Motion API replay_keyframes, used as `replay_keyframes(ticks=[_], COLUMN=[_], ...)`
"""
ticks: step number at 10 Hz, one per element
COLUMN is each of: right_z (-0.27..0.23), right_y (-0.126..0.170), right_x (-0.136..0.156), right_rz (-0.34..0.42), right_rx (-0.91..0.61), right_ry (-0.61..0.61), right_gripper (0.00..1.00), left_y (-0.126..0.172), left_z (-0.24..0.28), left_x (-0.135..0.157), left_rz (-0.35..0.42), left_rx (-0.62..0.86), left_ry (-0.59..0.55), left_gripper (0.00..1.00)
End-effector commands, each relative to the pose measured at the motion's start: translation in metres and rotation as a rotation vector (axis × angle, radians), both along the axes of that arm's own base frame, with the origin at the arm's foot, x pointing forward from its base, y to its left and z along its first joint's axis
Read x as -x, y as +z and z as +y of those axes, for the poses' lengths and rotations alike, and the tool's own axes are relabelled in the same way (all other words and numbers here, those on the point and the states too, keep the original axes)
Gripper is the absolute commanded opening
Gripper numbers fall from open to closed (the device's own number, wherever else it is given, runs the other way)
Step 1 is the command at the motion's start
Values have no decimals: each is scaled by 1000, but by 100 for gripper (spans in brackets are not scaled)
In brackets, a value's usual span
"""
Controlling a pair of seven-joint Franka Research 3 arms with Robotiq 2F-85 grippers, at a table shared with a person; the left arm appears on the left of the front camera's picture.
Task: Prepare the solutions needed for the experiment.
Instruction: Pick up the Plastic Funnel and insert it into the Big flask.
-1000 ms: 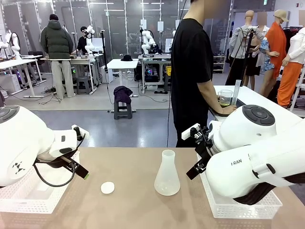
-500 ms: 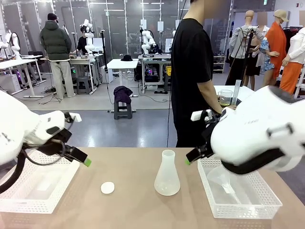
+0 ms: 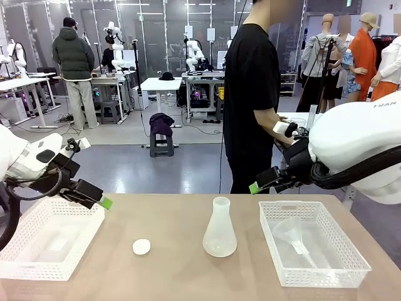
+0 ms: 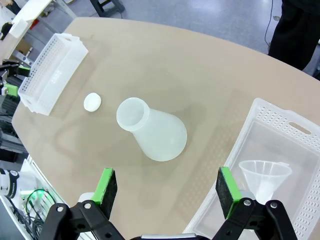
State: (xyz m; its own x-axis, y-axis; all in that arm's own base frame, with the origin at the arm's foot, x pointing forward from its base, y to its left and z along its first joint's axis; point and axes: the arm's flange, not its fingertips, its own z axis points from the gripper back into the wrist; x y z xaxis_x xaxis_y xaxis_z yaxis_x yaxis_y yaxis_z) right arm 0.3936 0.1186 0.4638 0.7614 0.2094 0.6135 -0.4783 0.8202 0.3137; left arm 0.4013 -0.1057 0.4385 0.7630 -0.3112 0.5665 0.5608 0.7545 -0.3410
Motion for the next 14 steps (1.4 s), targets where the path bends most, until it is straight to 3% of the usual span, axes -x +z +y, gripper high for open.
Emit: replay_keyframes(ticks=[1,2,3,4,6,9,10,11,14], right_z=[7,0,-4,-16,-27,-30,-30,-30,-33], right_y=[-6,0,-8,-18,-28,-37,-39,-41,-44], right_x=[2,0,-18,-34,-47,-58,-59,-60,-64], right_rz=[-9,0,32,38,74,120,144,145,163], right_rx=[24,0,-138,-317,-461,-576,-620,-627,-701], right_ry=[-1,0,-30,-42,-86,-60,-44,-31,22], right_gripper=[100,100,100,100,100,100,100,100,100], left_y=[-1,-1,0,-6,-12,-19,-24,-30,-40], left_z=[-4,-4,-2,13,26,35,42,49,76], left_x=[0,0,1,-17,-32,-51,-53,-53,-51], left_rz=[-9,-9,-4,41,101,157,217,260,361], left_rx=[-12,-12,-13,149,316,587,686,734,859], left_ry=[9,9,5,16,42,13,77,123,87], left_gripper=[100,100,100,100,100,100,100,100,100])
